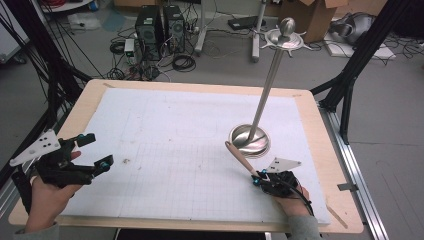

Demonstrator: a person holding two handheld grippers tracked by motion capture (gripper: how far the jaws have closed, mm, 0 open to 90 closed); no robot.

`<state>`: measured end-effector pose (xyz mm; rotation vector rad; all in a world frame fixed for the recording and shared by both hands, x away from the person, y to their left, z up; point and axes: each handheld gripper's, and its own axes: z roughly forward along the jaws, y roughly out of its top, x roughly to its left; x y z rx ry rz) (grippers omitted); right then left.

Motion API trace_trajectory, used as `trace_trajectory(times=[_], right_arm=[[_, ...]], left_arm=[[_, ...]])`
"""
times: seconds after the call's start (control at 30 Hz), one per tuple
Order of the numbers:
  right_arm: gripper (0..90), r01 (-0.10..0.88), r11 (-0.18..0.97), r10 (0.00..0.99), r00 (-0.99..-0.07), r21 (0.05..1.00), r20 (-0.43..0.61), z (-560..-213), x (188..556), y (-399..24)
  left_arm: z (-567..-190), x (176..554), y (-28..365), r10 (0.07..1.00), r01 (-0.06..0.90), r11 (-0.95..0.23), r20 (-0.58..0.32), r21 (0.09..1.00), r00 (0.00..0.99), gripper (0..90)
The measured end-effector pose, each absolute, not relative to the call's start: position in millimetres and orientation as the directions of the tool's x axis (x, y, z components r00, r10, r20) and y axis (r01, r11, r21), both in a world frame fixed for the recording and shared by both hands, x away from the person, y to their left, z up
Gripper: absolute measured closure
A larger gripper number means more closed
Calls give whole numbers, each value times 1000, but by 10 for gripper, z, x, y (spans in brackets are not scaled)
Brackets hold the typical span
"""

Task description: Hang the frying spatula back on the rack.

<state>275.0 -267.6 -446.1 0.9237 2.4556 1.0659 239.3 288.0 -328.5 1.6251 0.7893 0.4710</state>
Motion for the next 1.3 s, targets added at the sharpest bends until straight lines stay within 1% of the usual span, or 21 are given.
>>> trace_trajectory(times=[0.53, 0.83, 1.3], right_arm=[[777, 422, 524, 650, -759, 740, -28, -4447, 2748, -2681], [778, 404, 469, 651, -759, 786, 2, -4358, 2745, -2763], [779, 388, 414, 658, -752, 823, 23, -4225, 2729, -2851]], left_arm=[[-3274, 2389, 2891, 716, 230, -56, -122, 972, 687, 18], [-3276, 2392, 2885, 715, 233, -58, -123, 971, 689, 18], [-3280, 2394, 2884, 712, 234, -55, -126, 971, 691, 18]])
